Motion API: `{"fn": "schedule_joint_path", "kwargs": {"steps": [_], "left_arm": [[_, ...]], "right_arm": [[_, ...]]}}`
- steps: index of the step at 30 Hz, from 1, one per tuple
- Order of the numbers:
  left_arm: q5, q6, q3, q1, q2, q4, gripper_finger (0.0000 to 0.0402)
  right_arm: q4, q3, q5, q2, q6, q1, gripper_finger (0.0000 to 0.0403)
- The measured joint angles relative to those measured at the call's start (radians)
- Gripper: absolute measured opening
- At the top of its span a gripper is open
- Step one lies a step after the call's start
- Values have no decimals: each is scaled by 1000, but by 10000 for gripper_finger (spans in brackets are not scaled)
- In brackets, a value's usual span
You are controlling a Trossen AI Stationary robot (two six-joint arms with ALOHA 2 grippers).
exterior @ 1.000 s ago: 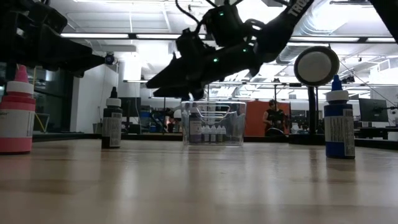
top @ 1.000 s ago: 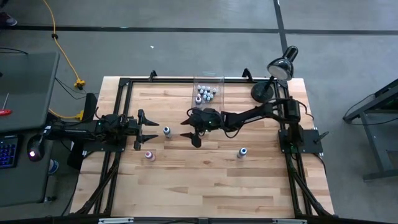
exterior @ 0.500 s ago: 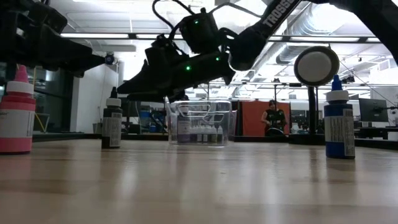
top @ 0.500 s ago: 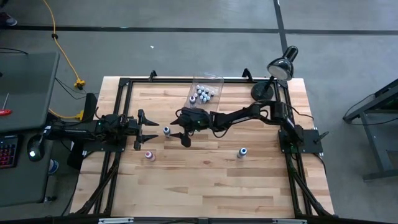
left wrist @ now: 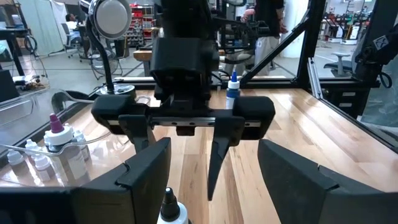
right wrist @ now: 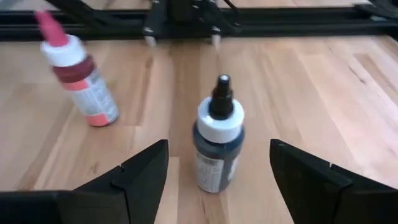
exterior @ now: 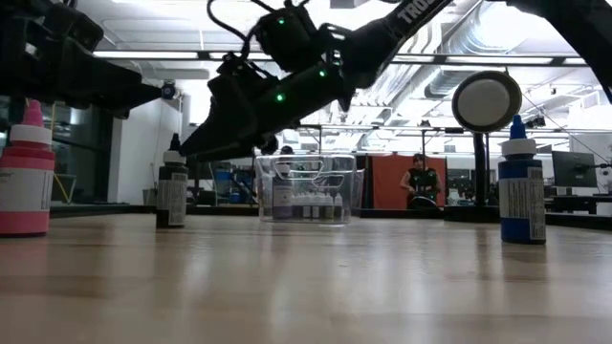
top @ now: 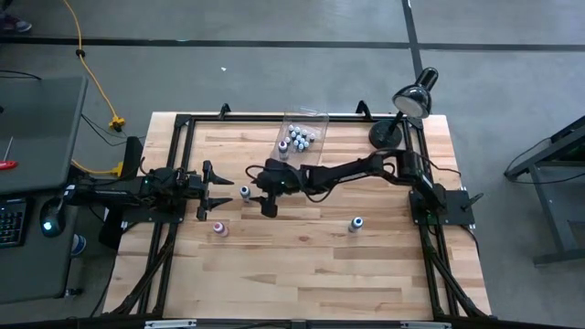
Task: Pick & Place food coloring
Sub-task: Put the big black food coloring bottle into the transparent bin
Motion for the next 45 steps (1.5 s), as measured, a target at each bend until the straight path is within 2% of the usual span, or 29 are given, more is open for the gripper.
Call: {"fn": "schedule_joint_path", "kwargs": {"steps": [3,7,15,22,27,31,39,43,45], "left_arm": [[0,0,0,0,0,0,239],[0,0,0,0,0,0,239],[0,0,0,0,0,0,239],[0,0,0,0,0,0,239],[0,0,0,0,0,0,239],[0,0,0,0,0,0,239],[0,0,0,0,0,0,239],[0,0,0,0,0,0,239],[0,0,0,0,0,0,239]], "right_arm": [[-14,11,74,0,63,17,268],[-2,11,88,0,188,35,268],[28,4,205,1,216,94,266],[52,3,484,1,347,117,268],[51,3,667,23,526,138,268],[69,3,680,42,552,173,268],[172,4,654,66,339,217,268],[292,5,650,127,328,218,268],[327,7,686,152,313,218,268]]}}
